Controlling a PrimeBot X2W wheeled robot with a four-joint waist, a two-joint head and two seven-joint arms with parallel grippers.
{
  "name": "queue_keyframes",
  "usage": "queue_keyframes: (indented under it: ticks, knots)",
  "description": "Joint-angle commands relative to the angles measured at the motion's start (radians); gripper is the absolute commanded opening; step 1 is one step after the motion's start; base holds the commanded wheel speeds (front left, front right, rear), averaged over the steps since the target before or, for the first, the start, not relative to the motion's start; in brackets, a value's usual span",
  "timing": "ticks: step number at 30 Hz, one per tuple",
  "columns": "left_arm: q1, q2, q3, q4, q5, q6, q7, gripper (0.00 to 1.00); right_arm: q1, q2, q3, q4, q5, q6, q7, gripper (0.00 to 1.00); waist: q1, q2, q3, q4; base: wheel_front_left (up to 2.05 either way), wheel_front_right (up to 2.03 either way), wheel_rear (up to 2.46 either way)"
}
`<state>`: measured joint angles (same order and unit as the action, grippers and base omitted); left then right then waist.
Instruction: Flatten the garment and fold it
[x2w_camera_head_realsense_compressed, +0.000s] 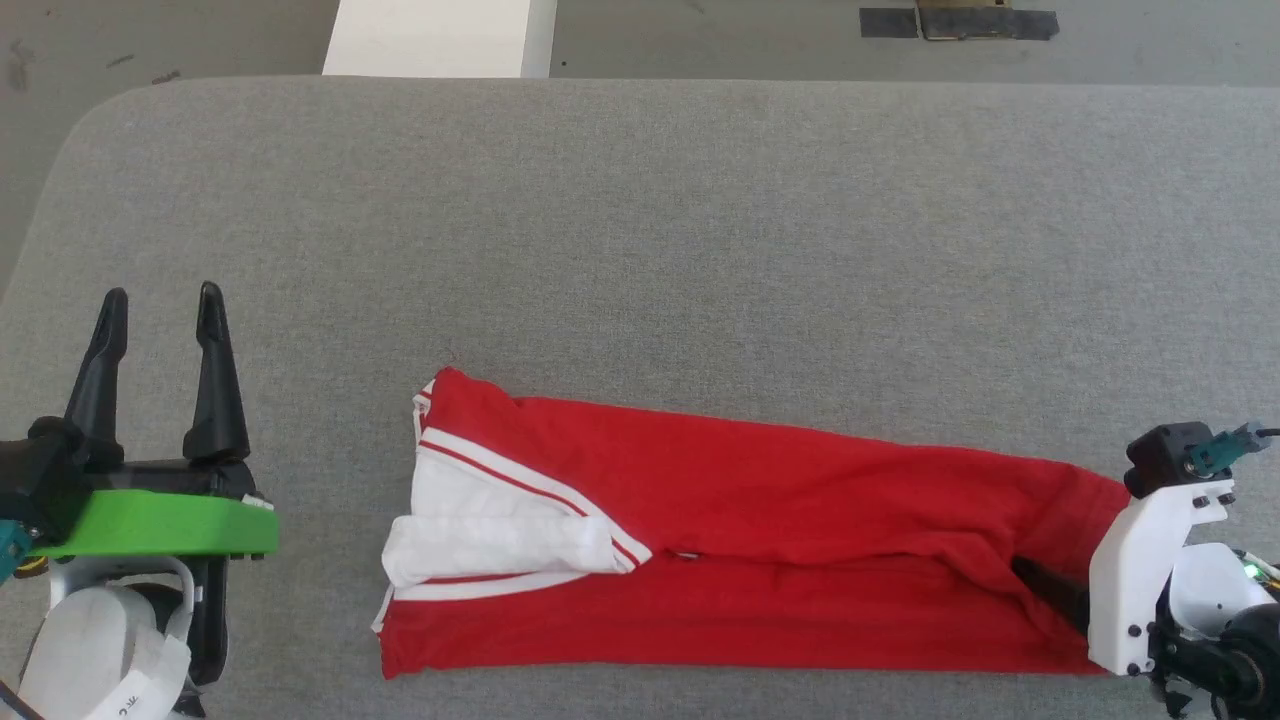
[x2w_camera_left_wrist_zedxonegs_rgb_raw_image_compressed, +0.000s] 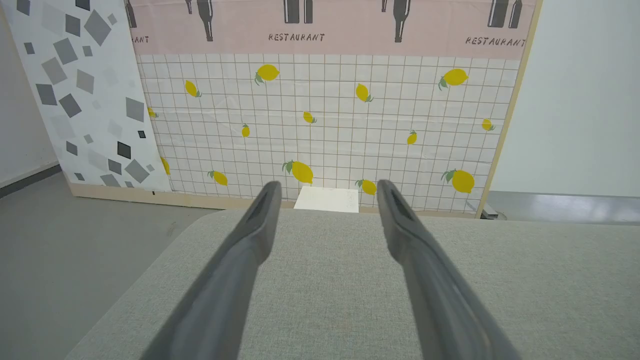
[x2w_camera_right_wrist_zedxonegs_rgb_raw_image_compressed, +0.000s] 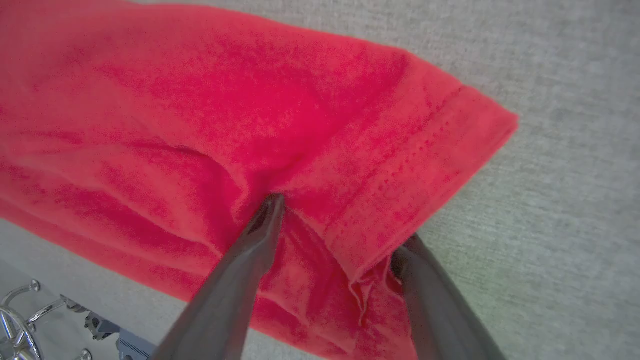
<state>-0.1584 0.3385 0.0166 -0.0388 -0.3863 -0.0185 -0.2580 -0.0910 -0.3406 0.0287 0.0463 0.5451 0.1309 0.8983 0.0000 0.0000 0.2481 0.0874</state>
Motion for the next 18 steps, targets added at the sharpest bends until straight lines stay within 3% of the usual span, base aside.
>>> queue_keyframes:
  ticks: [1, 8, 18]
  knots:
    - [0.004, -0.009, 0.006, 0.004, 0.017, -0.01, -0.004, 1.0, 0.004, 0.016, 0.021, 0.035, -0.007, 0.0, 0.019, 0.0, 0.0, 0.0, 0.001, 0.0, 0.0, 0.0, 0.0]
    - [0.006, -0.033, 0.023, 0.014, 0.031, -0.03, -0.004, 1.0, -0.009, -0.01, -0.062, 0.029, -0.045, 0.0, 0.036, 0.0, 0.0, 0.0, 0.004, -0.007, 0.0, 0.0, 0.0]
    - [-0.008, -0.042, 0.019, 0.031, 0.05, -0.053, -0.004, 1.0, -0.036, -0.07, -0.328, 0.034, -0.234, 0.0, 0.099, 0.0, 0.0, 0.0, 0.02, -0.005, 0.0, 0.0, 0.0]
